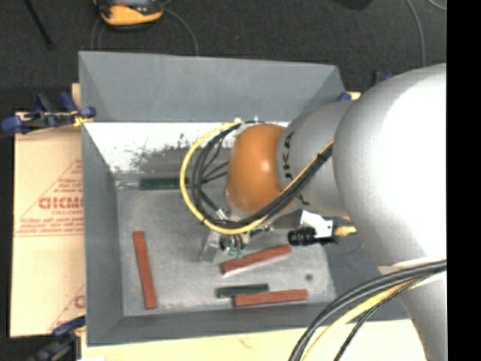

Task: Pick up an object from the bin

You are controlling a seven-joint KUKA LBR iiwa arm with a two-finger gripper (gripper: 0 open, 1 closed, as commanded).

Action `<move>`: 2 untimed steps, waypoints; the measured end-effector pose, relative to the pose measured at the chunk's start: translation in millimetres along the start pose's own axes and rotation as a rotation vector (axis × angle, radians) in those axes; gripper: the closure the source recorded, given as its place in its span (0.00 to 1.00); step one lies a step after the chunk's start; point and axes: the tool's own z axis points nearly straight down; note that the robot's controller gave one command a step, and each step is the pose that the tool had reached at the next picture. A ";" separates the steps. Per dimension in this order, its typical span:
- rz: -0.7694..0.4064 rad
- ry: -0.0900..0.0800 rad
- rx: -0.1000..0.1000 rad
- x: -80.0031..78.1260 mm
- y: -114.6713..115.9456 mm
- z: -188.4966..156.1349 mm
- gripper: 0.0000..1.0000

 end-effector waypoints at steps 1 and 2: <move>0.001 0.000 0.000 0.0 -0.1 0.0 1.00; -0.106 0.003 0.002 -2.8 -32.7 -33.0 1.00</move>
Offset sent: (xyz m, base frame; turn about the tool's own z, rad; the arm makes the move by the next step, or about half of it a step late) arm -0.0248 -0.1124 0.1193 -0.3423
